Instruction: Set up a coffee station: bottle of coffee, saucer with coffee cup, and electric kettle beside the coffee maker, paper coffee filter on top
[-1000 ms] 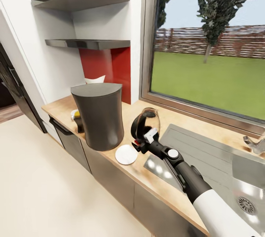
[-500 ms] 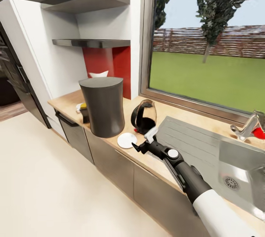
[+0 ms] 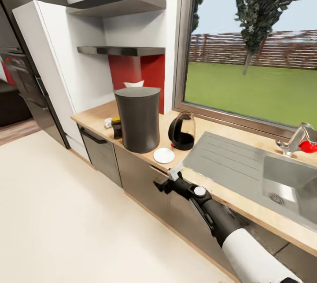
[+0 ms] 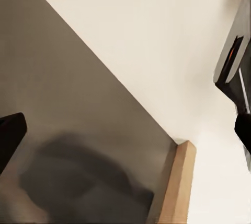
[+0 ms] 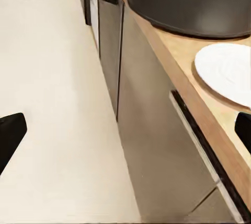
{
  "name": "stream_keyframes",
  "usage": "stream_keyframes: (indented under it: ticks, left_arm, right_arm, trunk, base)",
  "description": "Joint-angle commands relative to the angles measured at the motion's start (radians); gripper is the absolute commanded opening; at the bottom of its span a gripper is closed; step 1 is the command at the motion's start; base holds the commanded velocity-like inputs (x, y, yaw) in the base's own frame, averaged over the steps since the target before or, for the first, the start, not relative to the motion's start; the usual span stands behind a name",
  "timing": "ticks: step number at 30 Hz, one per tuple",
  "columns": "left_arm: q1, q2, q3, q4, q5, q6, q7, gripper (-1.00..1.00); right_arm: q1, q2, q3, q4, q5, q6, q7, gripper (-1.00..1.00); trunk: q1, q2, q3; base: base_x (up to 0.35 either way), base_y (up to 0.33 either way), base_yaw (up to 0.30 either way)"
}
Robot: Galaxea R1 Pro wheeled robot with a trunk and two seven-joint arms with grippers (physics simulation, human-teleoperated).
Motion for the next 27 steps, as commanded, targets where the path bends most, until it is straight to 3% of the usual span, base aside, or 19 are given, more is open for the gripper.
stream_keyframes:
  ticks: [1, 4, 5, 9, 12, 14, 16, 19, 22, 24, 26, 27]
  left_arm:
    - [-0.012, 0.004, -0.008, -0.005, 0.005, -0.005, 0.000, 1.00]
    - [-0.033, 0.023, -0.011, -0.052, 0.000, -0.018, -0.003, 1.00]
    - [-0.036, 0.027, -0.012, -0.095, -0.001, -0.025, -0.004, 1.00]
    - [-0.040, 0.030, -0.012, -0.213, -0.001, -0.027, -0.004, 1.00]
    - [-0.040, 0.029, -0.011, -0.320, -0.001, -0.028, -0.003, 1.00]
    - [-0.040, 0.028, -0.010, -0.383, -0.001, -0.029, -0.004, 1.00]
    - [-0.040, 0.026, -0.010, -0.401, 0.000, -0.037, -0.005, 1.00]
    - [-0.039, 0.026, -0.012, -0.392, -0.001, -0.123, -0.007, 1.00]
    - [-0.038, 0.024, -0.014, -0.390, -0.001, -0.155, -0.009, 1.00]
    - [-0.036, 0.021, -0.016, -0.389, -0.001, -0.161, -0.011, 1.00]
    - [-0.030, 0.014, -0.018, -0.389, -0.006, -0.166, -0.015, 1.00]
    - [-0.030, 0.013, -0.018, -0.389, -0.006, -0.166, -0.016, 1.00]
  right_arm:
    - [-0.001, 0.015, -0.001, 0.045, 0.003, 0.001, 0.003, 1.00]
    - [-0.001, 0.069, -0.001, 0.225, 0.003, -0.023, 0.002, 1.00]
    - [-0.001, 0.100, 0.000, 0.320, 0.004, -0.045, 0.002, 1.00]
    - [-0.001, 0.129, -0.001, 0.505, 0.005, -0.062, 0.002, 1.00]
    - [0.000, 0.132, -0.003, 0.627, 0.005, -0.106, -0.002, 1.00]
    - [0.000, 0.131, -0.004, 0.740, 0.004, -0.127, -0.042, 1.00]
    - [0.032, 0.124, -0.007, 0.801, 0.005, -0.131, -0.178, 1.00]
    - [0.123, 0.100, -0.009, 0.814, 0.004, -0.129, -0.343, 1.00]
    - [0.197, 0.068, -0.012, 0.816, -0.014, -0.129, -0.394, 1.00]
    - [0.235, 0.047, -0.012, 0.816, -0.055, -0.129, -0.404, 1.00]
    - [0.315, 0.018, -0.010, 0.818, -0.194, -0.128, -0.409, 1.00]
    - [0.320, 0.017, -0.010, 0.818, -0.200, -0.128, -0.409, 1.00]
  trunk:
    - [0.000, -0.002, -0.002]
    - [0.000, -0.002, -0.002]
    - [0.000, -0.002, -0.002]
    - [0.000, -0.002, -0.002]
    - [0.000, -0.002, -0.002]
    - [0.000, -0.002, -0.002]
    - [0.000, -0.002, -0.002]
    - [0.000, -0.002, -0.002]
    - [0.000, -0.002, -0.002]
    - [0.000, -0.002, -0.002]
    - [0.000, -0.002, -0.002]
    - [0.000, -0.002, -0.002]
  base:
    - [-0.271, 0.234, 0.000]
    - [-0.246, 0.234, 0.000]
    - [-0.099, 0.097, 0.000]
    - [-0.036, 0.035, 0.000]
    - [-0.005, 0.005, 0.000]
    - [-0.001, 0.001, 0.000]
    - [0.000, 0.000, 0.000]
    - [0.000, 0.000, 0.000]
    - [0.000, 0.000, 0.000]
    - [0.000, 0.000, 0.000]
    - [0.000, 0.000, 0.000]
    - [0.000, 0.000, 0.000]
